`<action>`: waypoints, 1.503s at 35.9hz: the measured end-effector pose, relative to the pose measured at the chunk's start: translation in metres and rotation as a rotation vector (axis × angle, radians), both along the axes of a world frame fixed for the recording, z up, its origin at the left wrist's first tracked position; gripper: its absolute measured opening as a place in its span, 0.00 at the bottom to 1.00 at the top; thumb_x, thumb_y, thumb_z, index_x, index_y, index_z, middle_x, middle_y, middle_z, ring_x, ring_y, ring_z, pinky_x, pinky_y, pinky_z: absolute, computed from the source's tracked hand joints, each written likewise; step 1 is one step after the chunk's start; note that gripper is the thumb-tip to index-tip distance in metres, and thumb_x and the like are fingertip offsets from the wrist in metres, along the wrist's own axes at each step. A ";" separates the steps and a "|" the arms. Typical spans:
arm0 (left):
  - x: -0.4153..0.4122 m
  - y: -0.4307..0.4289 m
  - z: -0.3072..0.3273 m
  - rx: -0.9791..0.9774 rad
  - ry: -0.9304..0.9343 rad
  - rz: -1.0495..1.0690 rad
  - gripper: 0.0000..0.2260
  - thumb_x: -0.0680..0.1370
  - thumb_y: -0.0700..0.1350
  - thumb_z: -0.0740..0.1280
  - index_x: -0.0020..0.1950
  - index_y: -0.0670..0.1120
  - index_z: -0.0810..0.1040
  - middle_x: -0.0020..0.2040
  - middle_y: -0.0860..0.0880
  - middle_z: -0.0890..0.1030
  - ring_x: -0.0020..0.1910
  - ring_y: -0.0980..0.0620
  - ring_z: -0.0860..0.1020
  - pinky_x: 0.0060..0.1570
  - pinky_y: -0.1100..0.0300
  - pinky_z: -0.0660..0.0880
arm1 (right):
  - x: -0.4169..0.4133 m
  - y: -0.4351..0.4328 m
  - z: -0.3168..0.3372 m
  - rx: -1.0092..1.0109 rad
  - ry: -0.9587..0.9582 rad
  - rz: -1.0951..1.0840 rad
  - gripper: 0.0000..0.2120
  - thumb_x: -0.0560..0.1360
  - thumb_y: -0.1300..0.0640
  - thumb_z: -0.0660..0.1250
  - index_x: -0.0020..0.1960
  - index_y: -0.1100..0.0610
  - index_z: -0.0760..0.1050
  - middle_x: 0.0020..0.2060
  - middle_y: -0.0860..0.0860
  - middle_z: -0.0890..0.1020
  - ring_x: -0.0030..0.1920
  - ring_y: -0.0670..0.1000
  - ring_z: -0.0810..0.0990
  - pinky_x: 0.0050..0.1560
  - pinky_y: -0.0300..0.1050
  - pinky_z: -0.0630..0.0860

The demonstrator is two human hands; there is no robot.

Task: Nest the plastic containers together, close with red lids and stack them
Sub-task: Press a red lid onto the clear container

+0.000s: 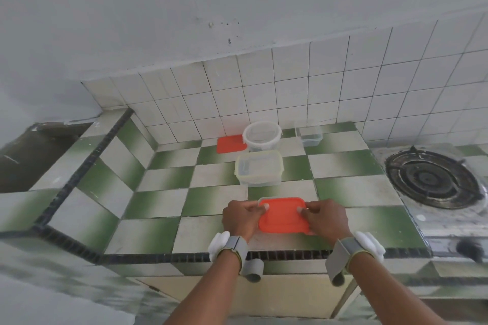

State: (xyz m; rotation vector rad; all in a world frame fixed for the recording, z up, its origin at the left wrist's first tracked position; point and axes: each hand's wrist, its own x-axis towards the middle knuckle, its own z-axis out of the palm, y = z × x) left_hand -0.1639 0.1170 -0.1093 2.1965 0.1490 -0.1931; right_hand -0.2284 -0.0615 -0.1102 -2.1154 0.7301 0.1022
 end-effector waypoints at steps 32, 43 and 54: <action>0.025 0.011 -0.022 -0.191 0.308 -0.036 0.11 0.71 0.49 0.81 0.44 0.46 0.82 0.44 0.43 0.86 0.37 0.45 0.84 0.36 0.52 0.85 | 0.009 0.003 -0.014 0.366 0.034 -0.264 0.13 0.69 0.55 0.79 0.52 0.52 0.84 0.48 0.53 0.86 0.35 0.55 0.87 0.34 0.52 0.85; 0.037 0.008 -0.016 -0.243 0.374 -0.057 0.07 0.71 0.43 0.80 0.45 0.51 0.86 0.50 0.44 0.87 0.48 0.43 0.87 0.45 0.46 0.86 | 0.025 0.000 -0.005 0.351 0.104 -0.219 0.05 0.72 0.55 0.67 0.44 0.56 0.80 0.42 0.56 0.85 0.41 0.59 0.86 0.37 0.55 0.86; 0.041 0.001 -0.024 -0.382 0.441 0.153 0.05 0.68 0.41 0.83 0.37 0.45 0.87 0.39 0.43 0.89 0.34 0.45 0.85 0.34 0.56 0.83 | 0.026 0.012 -0.010 0.059 0.037 -0.335 0.10 0.72 0.42 0.71 0.37 0.46 0.81 0.34 0.46 0.79 0.40 0.53 0.77 0.43 0.42 0.71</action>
